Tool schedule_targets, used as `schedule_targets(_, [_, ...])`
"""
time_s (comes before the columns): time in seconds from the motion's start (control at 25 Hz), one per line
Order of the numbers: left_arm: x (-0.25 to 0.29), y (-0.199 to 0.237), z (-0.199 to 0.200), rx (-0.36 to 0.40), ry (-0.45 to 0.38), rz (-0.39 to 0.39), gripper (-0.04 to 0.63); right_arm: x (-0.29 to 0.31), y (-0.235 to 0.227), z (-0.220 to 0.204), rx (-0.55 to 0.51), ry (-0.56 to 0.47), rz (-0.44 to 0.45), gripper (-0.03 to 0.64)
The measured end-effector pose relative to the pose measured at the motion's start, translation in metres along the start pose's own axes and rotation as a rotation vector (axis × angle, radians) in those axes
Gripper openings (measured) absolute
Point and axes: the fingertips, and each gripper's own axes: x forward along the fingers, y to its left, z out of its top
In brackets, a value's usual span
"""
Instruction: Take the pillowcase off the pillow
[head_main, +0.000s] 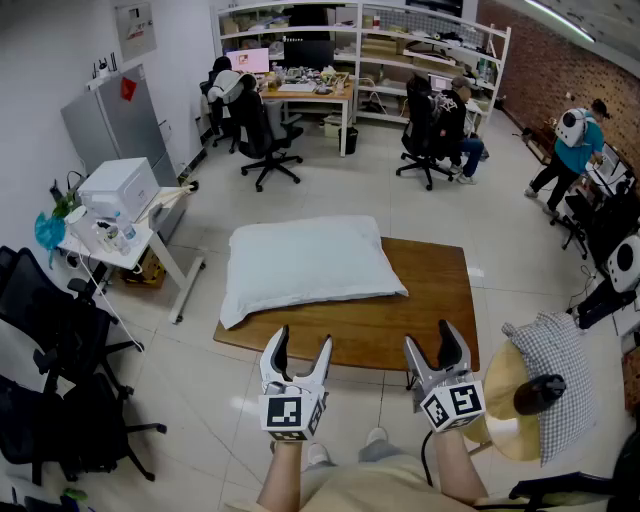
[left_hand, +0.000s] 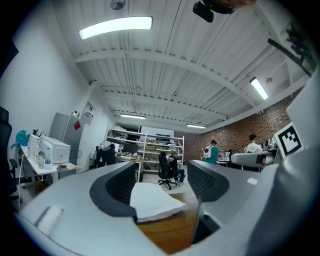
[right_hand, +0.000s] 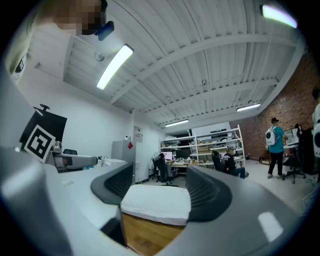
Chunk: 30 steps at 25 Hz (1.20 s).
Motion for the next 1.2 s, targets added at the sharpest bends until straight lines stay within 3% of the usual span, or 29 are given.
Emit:
schedule_targets(0.12, [0.029, 0.003, 0.005, 0.062, -0.009, -0.021, 0.318, 0.019, -0.018, -0.006, 0.018, 0.001, -0.02, 0.322])
schedule_targets(0.24, [0.058, -0.009, -0.002, 0.073, 0.006, -0.034, 0.31, 0.03, -0.041, -0.007, 0.045, -0.019, 0.0, 0.322])
schedule_targets(0.4, [0.092, -0.062, -0.016, 0.076, 0.023, -0.013, 0.31, 0.023, -0.098, -0.004, 0.063, -0.022, 0.047, 0.322])
schedule_targets(0.56, [0.137, -0.126, -0.031, 0.132, 0.033, -0.029, 0.31, 0.016, -0.173, -0.013, 0.073, -0.03, 0.092, 0.322])
schedule_targets(0.72, [0.166, -0.15, -0.051, 0.148, 0.072, -0.033, 0.305, 0.026, -0.225, -0.035, 0.106, -0.004, 0.084, 0.322])
schedule_targets(0.92, [0.2, -0.136, -0.066, 0.135, 0.099, -0.002, 0.305, 0.058, -0.247, -0.074, 0.137, 0.061, 0.119, 0.322])
schedule_targets(1.0, [0.213, -0.124, -0.089, 0.141, 0.101, -0.003, 0.305, 0.069, -0.251, -0.103, 0.144, 0.074, 0.119, 0.322])
schedule_targets(1.2, [0.245, -0.052, -0.139, 0.141, 0.115, -0.049, 0.305, 0.127, -0.235, -0.164, 0.129, 0.111, 0.075, 0.322])
